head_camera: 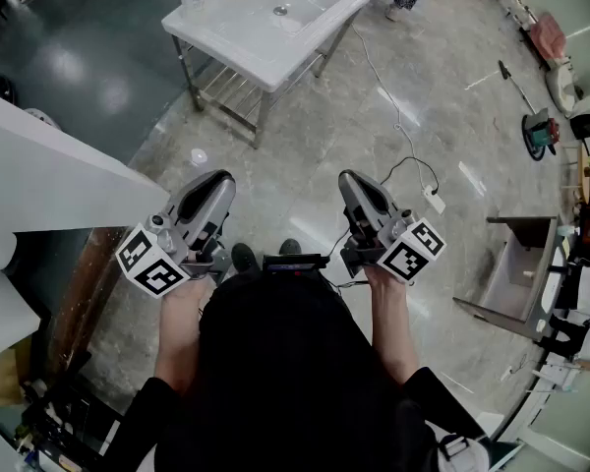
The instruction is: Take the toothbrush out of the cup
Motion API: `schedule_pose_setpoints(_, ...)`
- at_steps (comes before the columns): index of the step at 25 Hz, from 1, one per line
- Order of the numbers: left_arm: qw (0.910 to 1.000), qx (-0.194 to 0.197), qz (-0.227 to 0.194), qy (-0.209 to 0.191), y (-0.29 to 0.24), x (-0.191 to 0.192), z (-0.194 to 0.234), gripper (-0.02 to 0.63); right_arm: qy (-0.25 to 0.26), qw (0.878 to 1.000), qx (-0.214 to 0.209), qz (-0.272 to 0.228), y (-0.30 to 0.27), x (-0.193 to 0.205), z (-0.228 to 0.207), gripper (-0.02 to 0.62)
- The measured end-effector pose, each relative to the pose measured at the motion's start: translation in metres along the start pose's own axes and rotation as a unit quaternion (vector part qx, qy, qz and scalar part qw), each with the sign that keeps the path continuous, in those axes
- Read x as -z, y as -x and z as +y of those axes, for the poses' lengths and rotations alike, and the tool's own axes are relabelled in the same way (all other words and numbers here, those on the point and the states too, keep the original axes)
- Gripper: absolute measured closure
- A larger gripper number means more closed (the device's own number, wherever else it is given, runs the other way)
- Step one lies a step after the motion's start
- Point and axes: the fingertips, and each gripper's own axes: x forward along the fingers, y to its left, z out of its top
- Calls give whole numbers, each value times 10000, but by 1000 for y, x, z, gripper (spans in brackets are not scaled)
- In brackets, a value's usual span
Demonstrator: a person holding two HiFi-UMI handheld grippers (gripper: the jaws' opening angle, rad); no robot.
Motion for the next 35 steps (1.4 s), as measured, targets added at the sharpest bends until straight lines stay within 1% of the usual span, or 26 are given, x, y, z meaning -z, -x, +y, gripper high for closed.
schedule_pose_setpoints(10, 9999, 103, 78, 103, -7, 1, 8, 555, 1, 9999, 123, -27, -3, 0, -2, 589)
schedule_pose_setpoints(18, 9993, 120, 298, 203, -41, 17, 16, 555, -40, 9996, 273, -78, 1, -9, -33, 589)
schedule_pose_setpoints(20, 9992, 77, 356, 178, -56, 24, 22, 555, -85, 9995, 289, -128, 0, -14, -51, 589)
schedule_pose_setpoints(25, 9982, -184, 528, 204, -120, 48, 49, 555, -208, 9994, 248, -74, -3, -36, -121, 589)
schedule_pose_setpoints(32, 9978, -405, 512, 68, -236, 72, 58, 555, -106, 9999, -3, -80, 10, -108, -223, 589)
schedule_pose_setpoints(35, 9980, -441, 450, 27, -277, 83, 58, 555, -133, 9998, -90, -67, 21, -129, -258, 589)
